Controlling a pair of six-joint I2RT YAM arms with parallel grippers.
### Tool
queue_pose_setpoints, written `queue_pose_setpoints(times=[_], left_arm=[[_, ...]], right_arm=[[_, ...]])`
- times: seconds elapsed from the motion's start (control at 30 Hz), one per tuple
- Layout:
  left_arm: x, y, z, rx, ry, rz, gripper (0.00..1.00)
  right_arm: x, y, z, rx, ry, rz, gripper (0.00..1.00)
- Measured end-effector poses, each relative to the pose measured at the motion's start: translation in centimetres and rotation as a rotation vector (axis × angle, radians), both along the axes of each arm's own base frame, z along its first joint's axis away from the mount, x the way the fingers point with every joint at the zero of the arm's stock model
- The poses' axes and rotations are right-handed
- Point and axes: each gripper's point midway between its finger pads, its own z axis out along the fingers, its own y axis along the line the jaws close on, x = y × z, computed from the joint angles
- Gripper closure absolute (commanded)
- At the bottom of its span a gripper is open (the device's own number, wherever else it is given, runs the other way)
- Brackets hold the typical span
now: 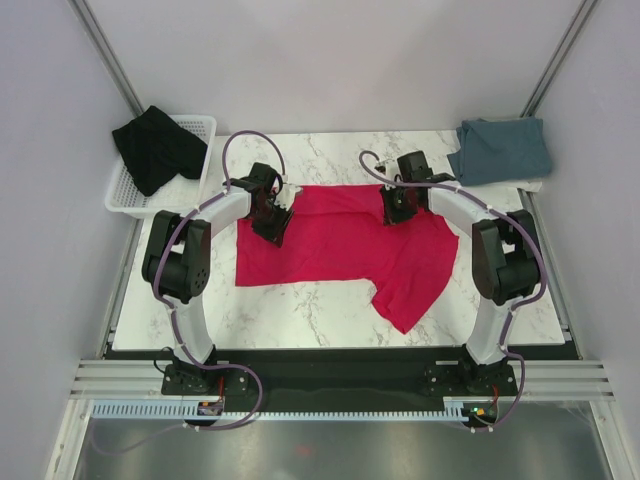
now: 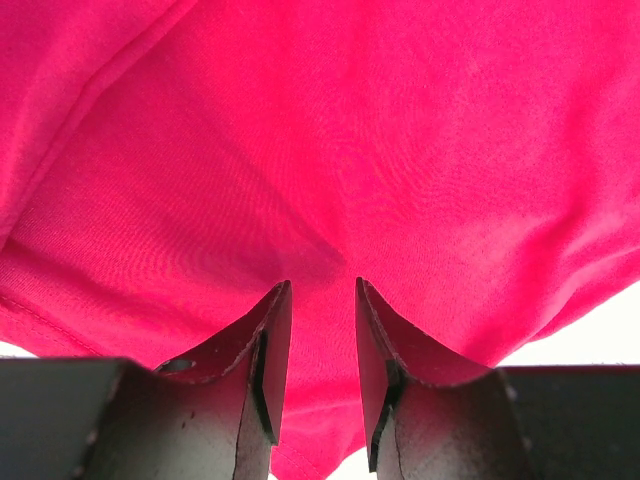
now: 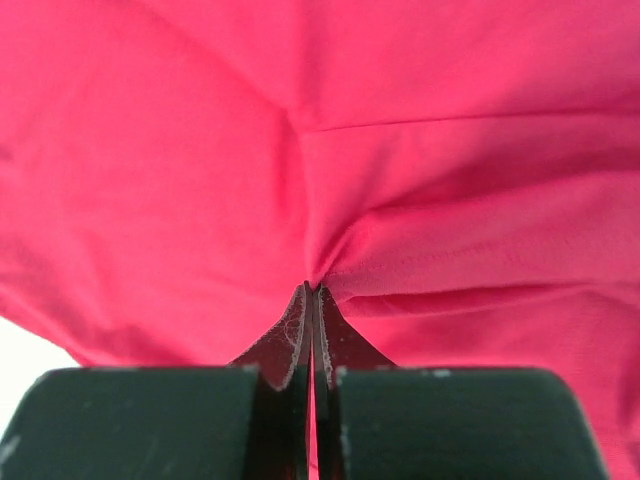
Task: Fold and stack the t-shirts
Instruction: Fold the tshirt
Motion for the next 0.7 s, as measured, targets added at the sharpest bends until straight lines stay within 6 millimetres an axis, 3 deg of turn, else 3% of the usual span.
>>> queue_pose_setpoints(times=[0.13, 0.23, 0.27, 0.3, 0.4, 0.53, 0.7], left_arm=[[0.0, 0.0, 0.1, -0.001, -0.002, 0.000, 0.61], [0.1, 0.0, 0.2, -0.002, -0.006, 0.000, 0.61], [0.1, 0.0, 0.3, -0.002, -0.008, 0.000, 0.61], [0.1, 0.0, 0.3, -0.003, -0.010, 0.000, 0.61], [0.1, 0.0, 0.5, -0.004, -0.013, 0.000, 0.61], [0.0, 0.0, 0.5, -0.004, -0.013, 0.000, 0.61], [0.0, 0.0, 0.5, -0.002, -0.013, 0.001, 0.61]], right_arm=[[-1.7, 0.8, -1.1, -0.004, 0.044, 0.022, 1.00], [-2.6, 0.9, -1.6, -0.009, 0.066, 0.026, 0.89], [-2.7, 0.8, -1.7, -0.015, 0.069, 0.023, 0.74], [-2.6, 0.6, -1.6, -0.020, 0.068, 0.016, 0.69], [-2.3, 0.0, -1.2, -0.046, 0.045, -0.002, 0.62], [-0.6, -1.3, 0.3, -0.050, 0.006, -0.047, 0.59], [3.6, -5.4, 2.9, -0.017, -0.070, -0.163, 0.59]])
